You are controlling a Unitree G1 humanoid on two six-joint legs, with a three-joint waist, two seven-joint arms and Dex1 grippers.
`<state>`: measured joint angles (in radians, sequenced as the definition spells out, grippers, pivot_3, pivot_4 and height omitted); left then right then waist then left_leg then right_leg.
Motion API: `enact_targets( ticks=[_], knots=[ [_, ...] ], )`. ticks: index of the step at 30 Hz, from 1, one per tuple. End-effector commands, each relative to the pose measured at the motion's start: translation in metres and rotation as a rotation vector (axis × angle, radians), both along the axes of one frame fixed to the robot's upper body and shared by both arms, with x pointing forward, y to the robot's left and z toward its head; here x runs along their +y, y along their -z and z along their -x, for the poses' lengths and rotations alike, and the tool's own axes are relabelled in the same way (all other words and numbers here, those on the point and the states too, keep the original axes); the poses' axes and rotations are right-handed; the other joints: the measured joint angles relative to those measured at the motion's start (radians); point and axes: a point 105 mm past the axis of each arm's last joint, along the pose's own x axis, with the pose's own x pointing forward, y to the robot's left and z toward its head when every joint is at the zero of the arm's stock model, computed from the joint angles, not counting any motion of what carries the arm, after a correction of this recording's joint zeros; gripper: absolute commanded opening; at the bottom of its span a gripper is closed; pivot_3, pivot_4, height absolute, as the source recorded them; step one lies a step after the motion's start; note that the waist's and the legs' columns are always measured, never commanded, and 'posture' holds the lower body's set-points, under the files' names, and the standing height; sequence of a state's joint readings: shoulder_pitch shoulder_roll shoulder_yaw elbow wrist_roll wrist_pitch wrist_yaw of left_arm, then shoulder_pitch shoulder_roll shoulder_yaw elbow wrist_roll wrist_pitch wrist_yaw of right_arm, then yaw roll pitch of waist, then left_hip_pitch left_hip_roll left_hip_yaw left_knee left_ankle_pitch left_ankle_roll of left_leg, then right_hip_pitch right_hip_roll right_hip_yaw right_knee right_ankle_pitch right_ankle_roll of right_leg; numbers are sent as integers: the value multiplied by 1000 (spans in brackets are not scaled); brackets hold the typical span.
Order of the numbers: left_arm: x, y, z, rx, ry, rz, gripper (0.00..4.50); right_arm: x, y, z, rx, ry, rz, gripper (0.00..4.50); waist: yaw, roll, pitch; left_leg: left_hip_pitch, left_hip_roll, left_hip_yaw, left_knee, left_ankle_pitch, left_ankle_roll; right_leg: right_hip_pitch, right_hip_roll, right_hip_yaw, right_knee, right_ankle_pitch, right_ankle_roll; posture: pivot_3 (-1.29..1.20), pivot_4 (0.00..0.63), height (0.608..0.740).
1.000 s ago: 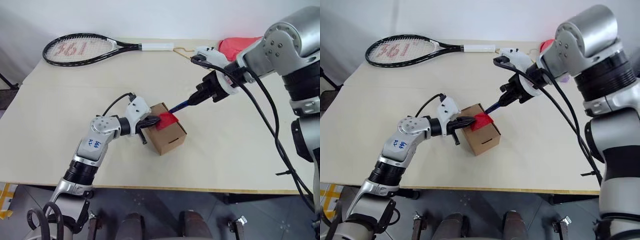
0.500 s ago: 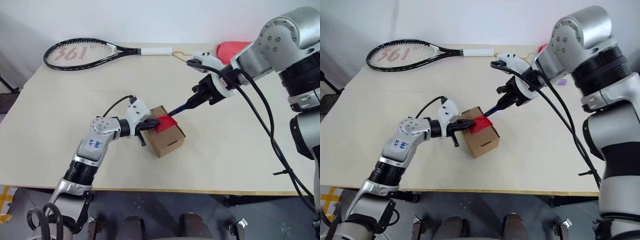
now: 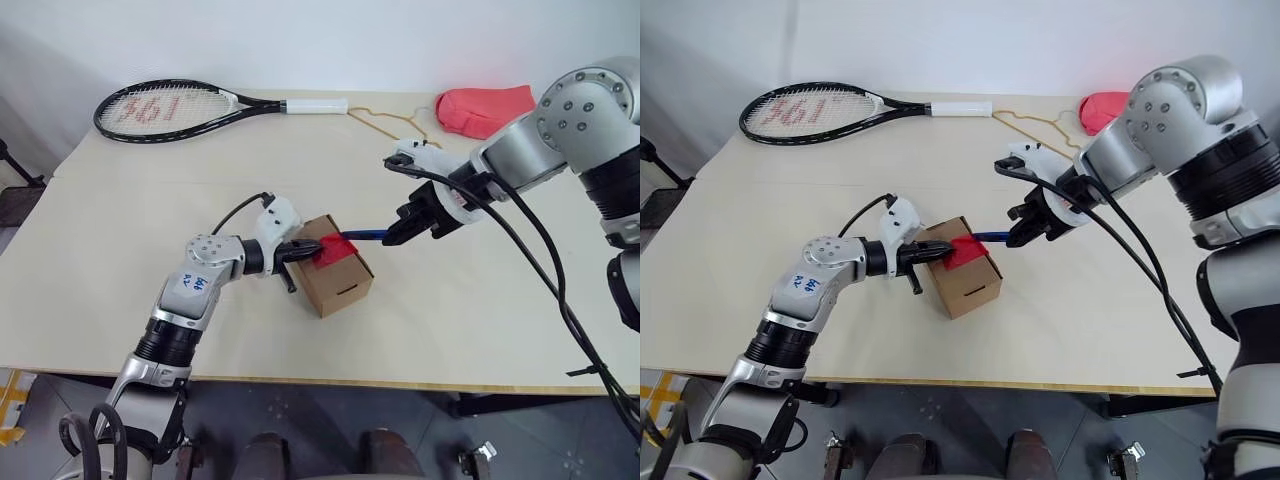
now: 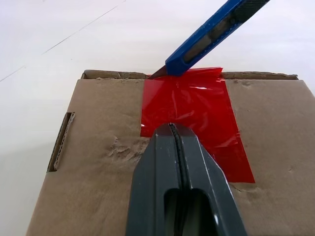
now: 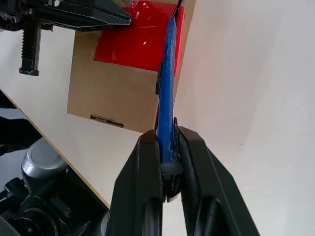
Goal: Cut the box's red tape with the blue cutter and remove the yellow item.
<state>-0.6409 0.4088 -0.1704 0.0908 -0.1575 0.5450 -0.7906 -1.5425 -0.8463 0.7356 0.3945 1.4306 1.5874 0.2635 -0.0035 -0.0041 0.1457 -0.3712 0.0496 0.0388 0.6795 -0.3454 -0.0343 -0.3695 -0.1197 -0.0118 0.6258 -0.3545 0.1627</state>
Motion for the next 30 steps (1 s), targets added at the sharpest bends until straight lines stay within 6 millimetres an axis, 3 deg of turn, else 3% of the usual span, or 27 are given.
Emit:
enact_targets(
  ticks=[1, 12, 30],
  knots=[
    [19, 82, 16, 329, -77, -120, 0, 13, 5, 23, 89, -114, -44, 132, 0, 0, 0, 0, 0, 0, 0, 0, 0, 0, 0, 0, 0, 0, 0, 0, 150, 740],
    [21, 82, 17, 330, -88, -112, 0, -6, 22, 30, 108, -68, -15, 132, 1, 0, 0, 0, 1, 0, -1, -2, 1, 0, -1, 0, -4, 0, 0, 0, 150, 740],
    [23, 81, 18, 330, -91, -106, 0, -14, 34, 40, 125, -63, 13, 132, 2, 0, 0, 0, -2, -1, -1, -3, 3, 0, -11, -10, -6, 0, 0, 0, 150, 740]
  ],
)
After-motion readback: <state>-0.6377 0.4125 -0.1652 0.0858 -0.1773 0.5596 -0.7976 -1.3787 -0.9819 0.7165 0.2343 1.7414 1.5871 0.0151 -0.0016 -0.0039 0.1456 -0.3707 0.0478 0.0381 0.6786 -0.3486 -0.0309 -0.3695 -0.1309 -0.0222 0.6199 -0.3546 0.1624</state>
